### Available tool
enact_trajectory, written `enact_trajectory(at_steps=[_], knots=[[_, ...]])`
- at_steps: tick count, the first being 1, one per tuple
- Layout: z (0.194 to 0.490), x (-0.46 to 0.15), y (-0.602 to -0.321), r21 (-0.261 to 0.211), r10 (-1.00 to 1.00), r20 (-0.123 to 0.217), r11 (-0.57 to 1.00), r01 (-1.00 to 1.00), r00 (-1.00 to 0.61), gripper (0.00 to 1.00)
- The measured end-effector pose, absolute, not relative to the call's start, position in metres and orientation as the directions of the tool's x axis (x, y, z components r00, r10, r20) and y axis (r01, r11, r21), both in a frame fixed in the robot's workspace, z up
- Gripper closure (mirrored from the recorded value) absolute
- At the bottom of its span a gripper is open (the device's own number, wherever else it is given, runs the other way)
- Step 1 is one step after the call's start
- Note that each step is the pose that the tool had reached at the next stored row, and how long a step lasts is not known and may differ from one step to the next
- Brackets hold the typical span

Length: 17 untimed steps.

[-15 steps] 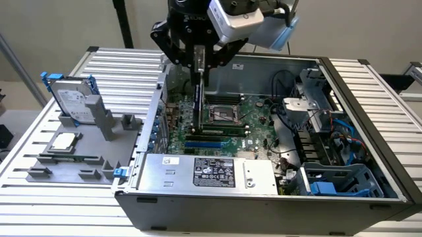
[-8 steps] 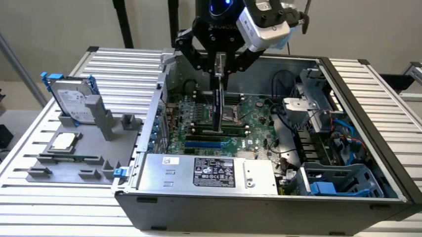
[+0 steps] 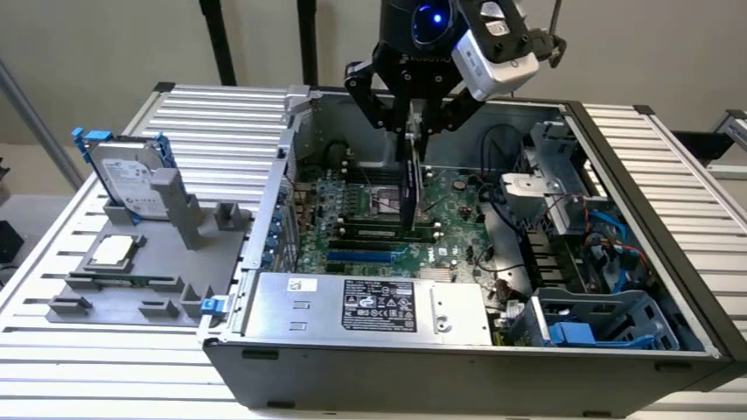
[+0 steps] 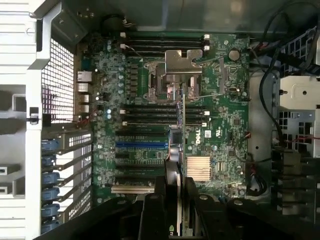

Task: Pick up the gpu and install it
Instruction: 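Pick up the gpu and move the gpu toward the slot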

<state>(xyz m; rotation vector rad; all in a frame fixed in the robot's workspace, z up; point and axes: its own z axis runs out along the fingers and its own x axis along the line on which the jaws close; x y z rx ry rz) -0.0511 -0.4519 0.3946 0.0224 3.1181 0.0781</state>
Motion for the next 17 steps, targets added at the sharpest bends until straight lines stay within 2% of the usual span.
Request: enact_trajectory(at_steps=[17], knots=[[0.3926, -0.0487, -0.4519, 0.050, 0.015, -0.019, 0.999, 0.014, -1.000, 1.00]])
